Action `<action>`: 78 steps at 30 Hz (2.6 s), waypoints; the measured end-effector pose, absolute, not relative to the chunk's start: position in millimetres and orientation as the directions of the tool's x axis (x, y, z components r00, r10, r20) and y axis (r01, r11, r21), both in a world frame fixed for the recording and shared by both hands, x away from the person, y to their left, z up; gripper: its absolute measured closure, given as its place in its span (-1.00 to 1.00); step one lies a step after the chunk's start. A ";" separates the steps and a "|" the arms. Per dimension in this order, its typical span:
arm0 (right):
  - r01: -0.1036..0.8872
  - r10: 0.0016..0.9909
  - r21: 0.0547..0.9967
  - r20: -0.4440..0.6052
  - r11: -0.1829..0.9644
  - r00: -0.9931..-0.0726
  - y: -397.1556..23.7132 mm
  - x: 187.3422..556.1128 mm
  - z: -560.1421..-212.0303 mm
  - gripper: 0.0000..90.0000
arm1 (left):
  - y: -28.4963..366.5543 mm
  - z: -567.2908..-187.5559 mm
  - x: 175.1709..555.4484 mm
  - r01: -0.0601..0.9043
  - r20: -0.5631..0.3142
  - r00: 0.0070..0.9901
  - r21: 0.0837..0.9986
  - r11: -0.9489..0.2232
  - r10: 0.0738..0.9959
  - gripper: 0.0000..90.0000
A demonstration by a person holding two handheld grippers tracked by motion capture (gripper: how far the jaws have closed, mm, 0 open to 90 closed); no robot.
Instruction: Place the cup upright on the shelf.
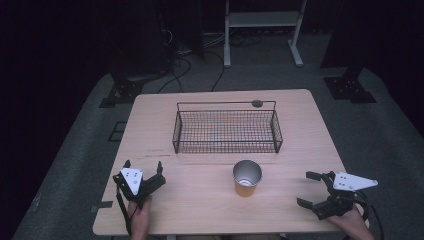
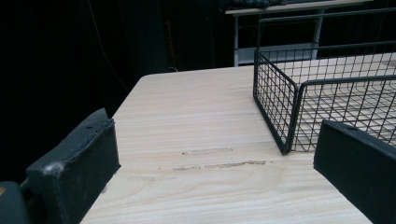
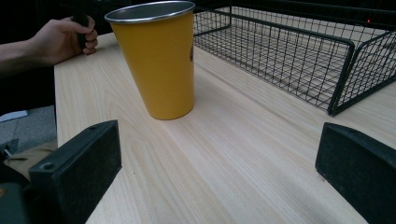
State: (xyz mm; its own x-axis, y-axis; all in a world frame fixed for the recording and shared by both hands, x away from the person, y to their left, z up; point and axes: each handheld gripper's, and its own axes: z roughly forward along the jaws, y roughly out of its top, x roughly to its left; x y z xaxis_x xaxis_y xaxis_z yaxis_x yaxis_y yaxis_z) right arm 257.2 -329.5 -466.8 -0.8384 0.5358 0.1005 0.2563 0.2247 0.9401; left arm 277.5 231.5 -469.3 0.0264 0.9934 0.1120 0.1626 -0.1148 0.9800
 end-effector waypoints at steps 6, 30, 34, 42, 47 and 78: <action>0.252 0.528 0.941 0.099 0.226 -0.844 -325.7 257.0 -465.9 -1.00 | 231.1 -469.3 277.2 0.164 0.111 0.027 0.980 -0.114 0.993 -1.00; 0.237 0.475 0.940 0.097 0.245 -0.875 -289.0 264.2 -457.1 -1.00 | 231.9 -469.3 276.0 0.162 0.102 0.032 0.981 -0.106 0.994 -1.00; 0.237 0.467 0.938 0.096 0.252 -0.879 -281.0 267.6 -455.0 -1.00 | 232.0 -469.3 276.0 0.162 0.102 0.032 0.981 -0.106 0.994 -1.00; 0.258 0.464 0.934 0.119 0.248 -0.878 -267.9 273.0 -454.2 -1.00 | 232.2 -469.2 275.7 0.163 0.101 0.032 0.981 -0.105 0.994 -1.00; 0.258 0.465 0.931 0.115 0.258 -0.878 -260.5 275.2 -455.2 -1.00 | 232.1 -469.2 275.8 0.162 0.100 0.032 0.981 -0.104 0.994 -1.00; 0.253 0.428 0.914 0.100 0.318 -0.898 -204.4 290.9 -451.8 -1.00 | 232.3 -469.2 275.6 0.162 0.101 0.033 0.981 -0.105 0.994 -1.00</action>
